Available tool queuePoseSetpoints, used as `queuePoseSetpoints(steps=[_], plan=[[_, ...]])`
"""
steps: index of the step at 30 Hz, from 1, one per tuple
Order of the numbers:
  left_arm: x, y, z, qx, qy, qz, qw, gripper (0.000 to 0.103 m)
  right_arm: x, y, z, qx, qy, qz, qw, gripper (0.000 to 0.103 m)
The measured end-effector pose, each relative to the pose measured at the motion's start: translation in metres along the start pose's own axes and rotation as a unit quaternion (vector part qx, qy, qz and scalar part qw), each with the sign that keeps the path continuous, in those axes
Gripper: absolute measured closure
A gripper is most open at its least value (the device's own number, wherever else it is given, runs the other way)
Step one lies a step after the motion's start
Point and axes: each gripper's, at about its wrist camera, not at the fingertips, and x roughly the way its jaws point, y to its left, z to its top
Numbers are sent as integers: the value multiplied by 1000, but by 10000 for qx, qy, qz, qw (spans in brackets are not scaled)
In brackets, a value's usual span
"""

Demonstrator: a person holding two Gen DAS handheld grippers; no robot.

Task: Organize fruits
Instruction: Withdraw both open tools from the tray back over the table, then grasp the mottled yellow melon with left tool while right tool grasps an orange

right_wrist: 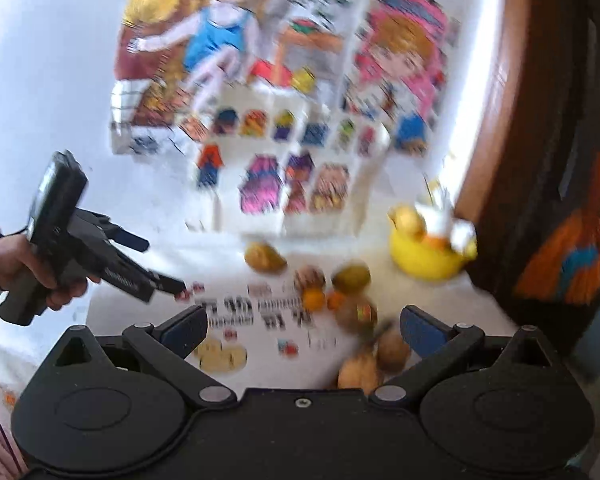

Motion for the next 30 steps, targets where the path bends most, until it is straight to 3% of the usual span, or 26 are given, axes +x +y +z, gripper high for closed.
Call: queuePoseSetpoints(steps=[5, 10, 14, 19, 23, 30], plan=[[4, 9, 14, 256, -85, 128, 9996, 0, 11, -6, 63, -417, -178, 354, 9983, 1], [12, 16, 29, 472, -235, 189, 9984, 0, 44, -26, 115, -157, 132, 740, 9970, 1], [26, 21, 35, 529, -314, 145, 9980, 0, 83, -35, 130, -38, 392, 912, 9951, 1], [52, 27, 39, 774, -315, 113, 9964, 0, 139, -49, 116, -279, 726, 1141, 9904, 1], [70, 29, 40, 1014, -307, 137, 9943, 0, 183, -54, 89, -754, 1183, 1250, 9822, 1], [106, 26, 42, 1164, -162, 81, 9930, 0, 238, -47, 43, -1265, 1547, 1453, 9690, 5]])
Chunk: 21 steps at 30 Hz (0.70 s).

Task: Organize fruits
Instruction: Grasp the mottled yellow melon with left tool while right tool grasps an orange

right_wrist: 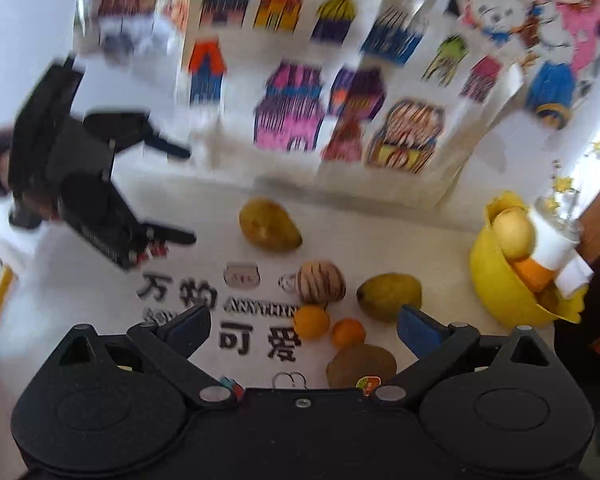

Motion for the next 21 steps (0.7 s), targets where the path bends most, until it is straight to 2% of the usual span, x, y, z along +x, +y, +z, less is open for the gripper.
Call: queuePoseSetpoints(steps=[9, 15, 21], plan=[[32, -3, 3, 174, 118, -38, 9998, 0, 58, 4, -17, -857, 433, -84, 9953, 13], [49, -6, 6, 162, 166, -150, 9996, 1, 78, -4, -20, -976, 553, -234, 9934, 27], [64, -12, 10, 152, 208, -238, 9994, 1, 95, -10, -17, -1055, 672, -334, 9916, 35]])
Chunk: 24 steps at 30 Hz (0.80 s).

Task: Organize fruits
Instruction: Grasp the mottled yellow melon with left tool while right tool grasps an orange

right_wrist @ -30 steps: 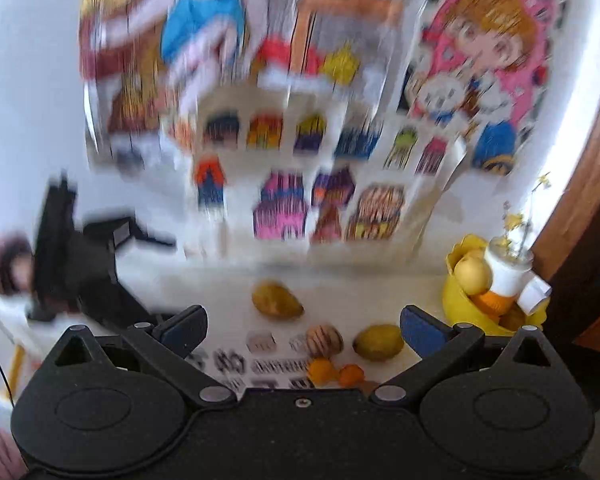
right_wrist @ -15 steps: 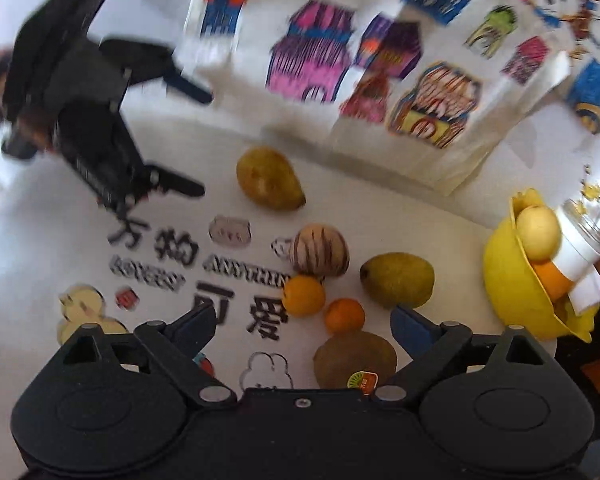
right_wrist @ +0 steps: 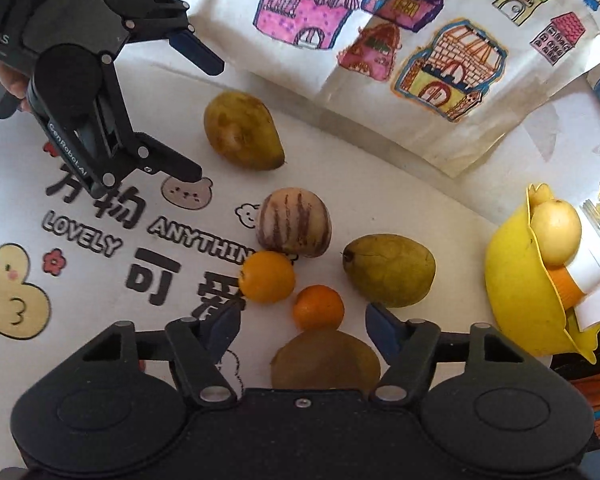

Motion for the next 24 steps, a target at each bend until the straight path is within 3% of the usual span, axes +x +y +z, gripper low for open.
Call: queuePoseSetpoints(steps=[4, 14, 18, 24], plan=[[9, 0, 4, -66, 25, -69, 10000, 1, 12, -3, 0, 72, 145, -102, 9998, 42], [26, 8, 11, -420, 115, -157, 9989, 2, 28, -6, 0, 88, 364, -44, 9993, 47], [31, 10, 12, -544, 137, -214, 9982, 7, 32, -9, 1, 166, 314, 14, 9994, 60], [38, 12, 13, -643, 220, -331, 9971, 16, 35, -11, 1, 243, 295, -1, 9993, 63]])
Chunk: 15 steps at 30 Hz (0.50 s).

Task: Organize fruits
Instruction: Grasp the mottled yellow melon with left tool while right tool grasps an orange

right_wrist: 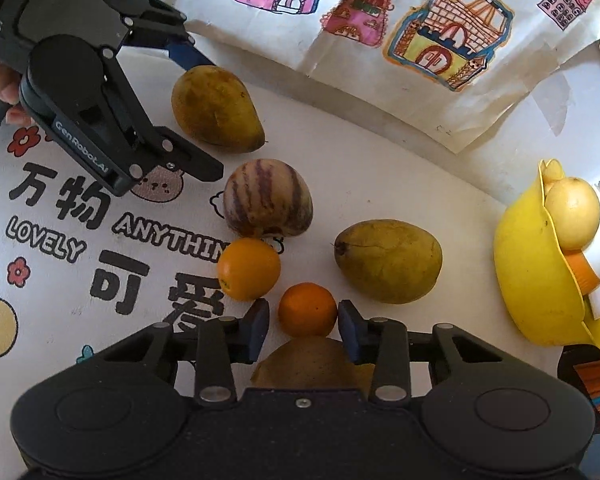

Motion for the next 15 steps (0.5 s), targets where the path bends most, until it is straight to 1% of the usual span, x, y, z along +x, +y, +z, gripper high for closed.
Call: queuePoseSetpoints(steps=[4, 6, 8, 10, 15], plan=[[5, -1, 0, -9, 45, 3, 10000, 24, 1, 1, 1, -5, -6, -67, 10000, 65], [5, -1, 0, 1, 24, 1, 10000, 28, 2, 2, 1, -6, -26, -108, 9999, 68], [4, 0, 0, -39, 16, 0, 10000, 31, 2, 2, 1, -25, -61, -140, 9999, 68], [4, 1, 0, -81, -15, 48, 10000, 39, 1, 2, 1, -43, -101, -172, 9998, 69], [0, 5, -1, -283, -13, 24, 9996, 40, -4, 5, -1, -76, -161, -289, 9994, 69]])
